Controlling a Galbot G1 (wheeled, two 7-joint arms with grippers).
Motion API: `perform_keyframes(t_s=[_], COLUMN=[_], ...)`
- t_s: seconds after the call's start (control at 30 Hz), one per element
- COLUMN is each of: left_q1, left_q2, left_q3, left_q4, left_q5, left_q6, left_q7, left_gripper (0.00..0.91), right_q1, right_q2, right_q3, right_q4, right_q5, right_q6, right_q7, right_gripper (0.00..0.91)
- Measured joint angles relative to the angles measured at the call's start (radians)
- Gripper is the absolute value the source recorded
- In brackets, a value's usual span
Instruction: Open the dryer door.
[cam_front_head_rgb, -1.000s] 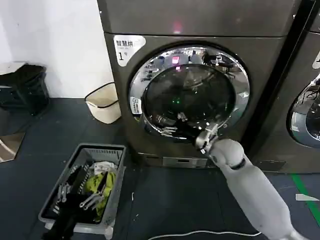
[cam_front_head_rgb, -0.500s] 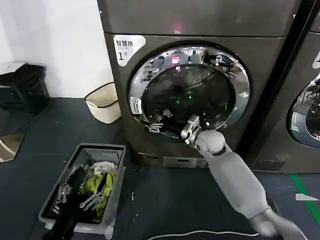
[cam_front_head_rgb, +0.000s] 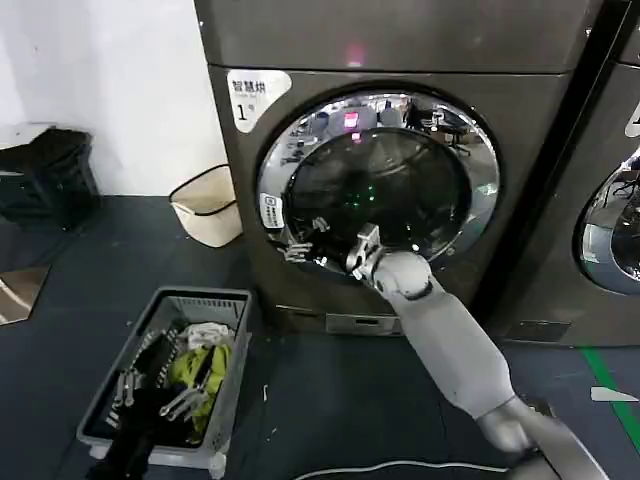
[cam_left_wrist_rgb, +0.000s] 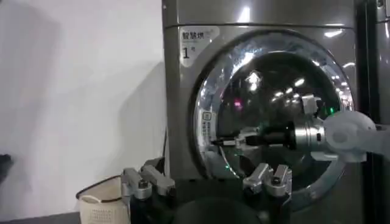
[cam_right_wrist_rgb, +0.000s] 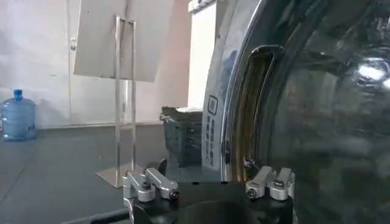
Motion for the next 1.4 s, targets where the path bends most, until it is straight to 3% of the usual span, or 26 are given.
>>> perform_keyframes(t_s=[0.33, 0.73, 1.07, 1.13, 1.23, 1.4], left_q1=[-0.005, -0.06, -0.174, -0.206, -0.246, -0.304], left_q2=[0.002, 0.035, 0.119, 0.143, 0.185, 0.262], left_q3=[-0.003, -0.037, -0.108, -0.119, -0.126, -0.103], left_q4=[-0.002, 0.037, 0.113, 0.142, 0.192, 0.277], left_q5=[-0.002, -0.094, -0.178, -0.204, -0.246, -0.325], left_q6=[0.023, 0.062, 0.131, 0.154, 0.122, 0.12], left_q7=[0.035, 0.055, 0.003, 0.03, 0.1, 0.11], left_gripper=[0.907, 0.907, 0.907, 0.907, 0.907, 0.907], right_q1=[0.031, 0.004, -0.062, -0.084, -0.119, -0.185], right_q2=[0.02, -0.013, -0.054, -0.068, -0.09, -0.138], right_q3=[0.006, 0.015, 0.048, 0.062, 0.086, 0.136], right_q4=[-0.051, -0.022, 0.084, 0.126, 0.181, 0.266], right_q5=[0.028, 0.049, 0.043, 0.04, 0.031, 0.012], right_q6=[-0.01, -0.029, -0.067, -0.072, -0.084, -0.1], right_q7=[-0.068, -0.222, -0.346, -0.376, -0.424, -0.524], right_gripper=[0.907, 0.907, 0.907, 0.907, 0.907, 0.907])
